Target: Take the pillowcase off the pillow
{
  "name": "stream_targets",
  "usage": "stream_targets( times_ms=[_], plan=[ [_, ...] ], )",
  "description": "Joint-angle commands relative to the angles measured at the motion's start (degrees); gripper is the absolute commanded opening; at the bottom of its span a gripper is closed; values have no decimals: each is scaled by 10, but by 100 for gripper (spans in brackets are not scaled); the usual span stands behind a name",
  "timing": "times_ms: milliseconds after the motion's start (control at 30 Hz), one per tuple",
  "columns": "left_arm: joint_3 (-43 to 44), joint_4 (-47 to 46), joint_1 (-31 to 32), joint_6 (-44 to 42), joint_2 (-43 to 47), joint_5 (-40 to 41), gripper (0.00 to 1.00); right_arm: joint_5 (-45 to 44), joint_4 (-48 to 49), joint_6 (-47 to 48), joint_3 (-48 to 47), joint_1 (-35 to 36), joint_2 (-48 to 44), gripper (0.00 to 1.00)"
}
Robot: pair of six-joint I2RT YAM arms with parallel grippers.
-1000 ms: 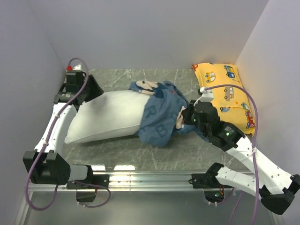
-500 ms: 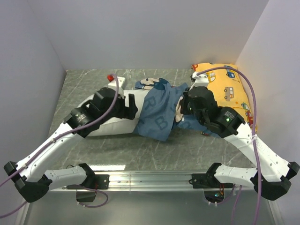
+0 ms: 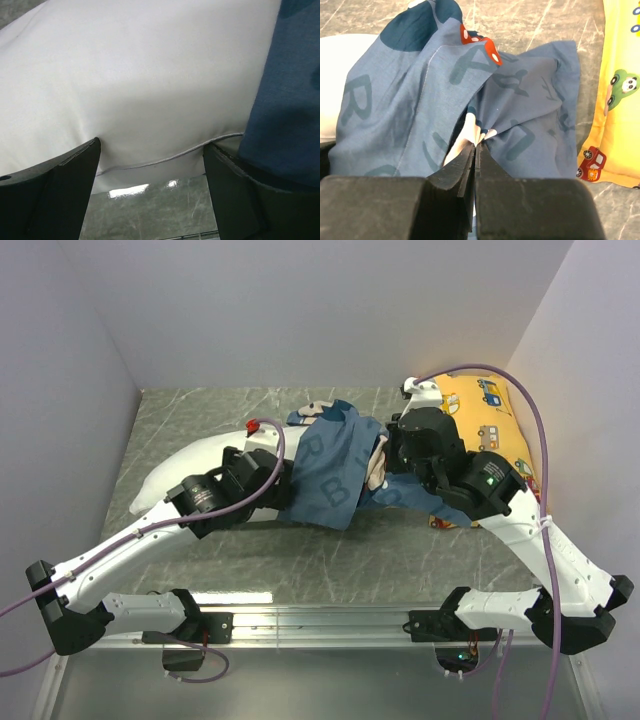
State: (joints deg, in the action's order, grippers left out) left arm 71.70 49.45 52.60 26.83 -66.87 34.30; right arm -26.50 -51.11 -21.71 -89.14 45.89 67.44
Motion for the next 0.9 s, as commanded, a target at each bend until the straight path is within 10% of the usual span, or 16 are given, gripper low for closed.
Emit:
stream_targets(
  times_ms=[0, 133, 267, 867],
  plan=[
    [-9, 0, 2, 1, 8, 45, 88, -34, 36, 20, -58, 2, -13, 0],
    [-13, -5, 0, -4, -30, 78, 78, -24, 34, 19, -71, 3, -9, 0],
    [4, 3, -3, 10, -56, 133, 3, -20, 31, 20, -77, 3, -9, 0],
    [367, 64, 39, 3, -29, 60, 0, 53, 59, 49, -114, -27, 44, 0]
  ],
)
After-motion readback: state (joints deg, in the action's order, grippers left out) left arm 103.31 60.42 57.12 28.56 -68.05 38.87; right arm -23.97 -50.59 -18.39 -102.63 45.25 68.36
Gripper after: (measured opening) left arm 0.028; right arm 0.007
